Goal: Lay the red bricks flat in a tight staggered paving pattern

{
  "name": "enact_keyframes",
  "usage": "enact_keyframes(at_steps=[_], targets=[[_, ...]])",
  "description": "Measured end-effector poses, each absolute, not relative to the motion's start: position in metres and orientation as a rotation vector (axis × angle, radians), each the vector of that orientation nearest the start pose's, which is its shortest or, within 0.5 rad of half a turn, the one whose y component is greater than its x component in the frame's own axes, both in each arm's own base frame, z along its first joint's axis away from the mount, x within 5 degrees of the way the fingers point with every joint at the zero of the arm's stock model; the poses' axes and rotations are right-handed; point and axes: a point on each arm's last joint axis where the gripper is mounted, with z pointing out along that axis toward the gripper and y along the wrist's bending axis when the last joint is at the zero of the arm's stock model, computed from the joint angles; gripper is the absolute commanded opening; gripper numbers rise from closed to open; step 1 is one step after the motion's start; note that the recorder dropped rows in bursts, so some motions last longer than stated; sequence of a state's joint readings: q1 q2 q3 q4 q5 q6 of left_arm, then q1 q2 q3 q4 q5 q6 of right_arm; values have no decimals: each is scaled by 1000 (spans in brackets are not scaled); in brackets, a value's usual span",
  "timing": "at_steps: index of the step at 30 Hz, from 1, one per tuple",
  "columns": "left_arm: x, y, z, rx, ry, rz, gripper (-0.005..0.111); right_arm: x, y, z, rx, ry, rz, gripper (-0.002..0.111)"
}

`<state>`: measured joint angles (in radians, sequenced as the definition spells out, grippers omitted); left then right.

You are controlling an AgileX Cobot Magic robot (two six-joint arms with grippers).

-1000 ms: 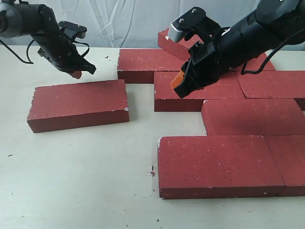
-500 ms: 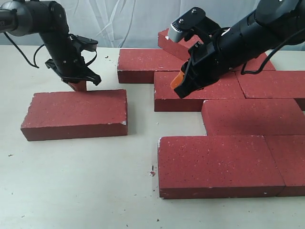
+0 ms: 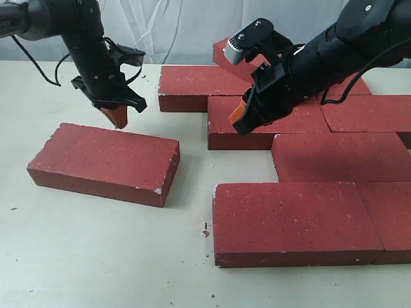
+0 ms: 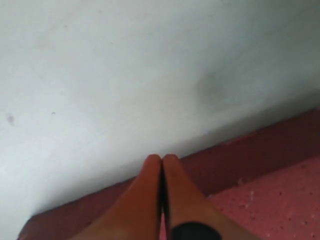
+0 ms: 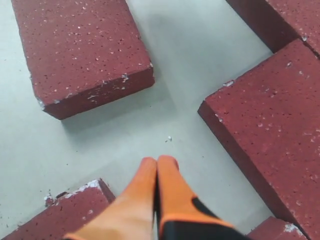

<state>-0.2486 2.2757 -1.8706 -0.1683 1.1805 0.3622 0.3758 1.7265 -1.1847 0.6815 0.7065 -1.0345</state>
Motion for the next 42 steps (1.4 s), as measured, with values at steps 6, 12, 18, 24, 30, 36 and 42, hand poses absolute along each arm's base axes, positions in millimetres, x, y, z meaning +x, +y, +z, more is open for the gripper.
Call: enact_keyframes(at_steps=[6,12,18,24,30,36,42], targets=[[440,-105,226,802,2838,-85,0,320,167,234,-1187,2255,514,-1],[416,-57,267,630,2810,-62,0,319,168,235,-1165,2262,554,-1],[373,-24,263,359,2711,-157,0,318,170,236,-1141,2268,597,-1],[326,-9,262,290,2559,-65,0,315,180,239,-1100,2260,673,-1],[311,45,225,72,2472,89,0,315,185,240,-1077,2238,655,-1],[299,93,204,-173,2453,165,0,324,187,220,-1041,2282,652,-1],[310,97,170,-196,2537,138,0,321,204,212,-1078,2261,612,-1]])
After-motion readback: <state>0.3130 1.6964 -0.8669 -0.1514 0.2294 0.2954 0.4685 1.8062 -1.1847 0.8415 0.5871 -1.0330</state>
